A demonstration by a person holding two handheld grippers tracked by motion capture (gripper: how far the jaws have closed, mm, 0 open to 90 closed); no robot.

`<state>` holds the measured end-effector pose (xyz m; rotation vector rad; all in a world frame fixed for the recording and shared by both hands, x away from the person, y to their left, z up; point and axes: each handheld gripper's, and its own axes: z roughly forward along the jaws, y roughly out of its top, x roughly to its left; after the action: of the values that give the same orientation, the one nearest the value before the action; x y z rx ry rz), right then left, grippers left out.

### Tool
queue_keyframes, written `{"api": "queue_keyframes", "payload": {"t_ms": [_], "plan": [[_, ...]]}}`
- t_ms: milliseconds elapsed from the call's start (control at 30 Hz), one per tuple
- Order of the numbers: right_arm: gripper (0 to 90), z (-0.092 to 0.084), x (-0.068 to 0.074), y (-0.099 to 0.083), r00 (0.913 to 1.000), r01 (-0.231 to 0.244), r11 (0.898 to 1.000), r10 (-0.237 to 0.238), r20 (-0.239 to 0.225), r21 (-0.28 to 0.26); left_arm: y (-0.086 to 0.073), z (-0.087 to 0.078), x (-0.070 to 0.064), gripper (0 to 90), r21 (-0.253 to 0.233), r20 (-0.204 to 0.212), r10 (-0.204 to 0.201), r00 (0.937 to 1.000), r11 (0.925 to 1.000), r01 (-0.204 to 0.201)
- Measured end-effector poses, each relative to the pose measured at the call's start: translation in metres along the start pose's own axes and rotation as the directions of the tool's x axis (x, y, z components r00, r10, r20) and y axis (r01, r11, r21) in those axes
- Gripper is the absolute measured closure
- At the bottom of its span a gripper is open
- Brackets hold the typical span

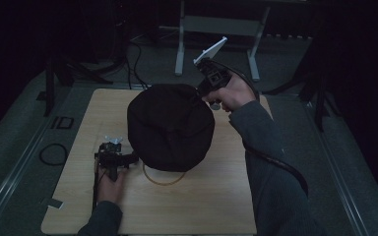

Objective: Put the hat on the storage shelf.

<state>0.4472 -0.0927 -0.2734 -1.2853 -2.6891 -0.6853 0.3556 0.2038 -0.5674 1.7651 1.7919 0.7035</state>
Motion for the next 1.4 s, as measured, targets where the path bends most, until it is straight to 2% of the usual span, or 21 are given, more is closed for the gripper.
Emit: {"api": "queue_keyframes", "payload": {"t_ms": [433,867,1400], "plan": [[75.6,0.012,-0.001,-0.001,1.0,-0.001,1.0,0.001,-0.004,0.011,0.0,0.0,0.0,1.2,0.0,0.0,0.001,1.0,1.0,-0.001],[74.3,0.023,0.0,0.001,0.9999,0.008,1.0,-0.008,0.012,0.017,0.0,0.0,0.0,1.2,-0.001,-0.001,0.0,1.0,1.0,0.0],[72.5,0.039,-0.007,-0.001,0.9999,-0.003,0.999,0.002,0.01,0.045,0.0,0.0,0.0,1.2,0.001,-0.001,0.001,1.0,1.0,-0.001]]}}
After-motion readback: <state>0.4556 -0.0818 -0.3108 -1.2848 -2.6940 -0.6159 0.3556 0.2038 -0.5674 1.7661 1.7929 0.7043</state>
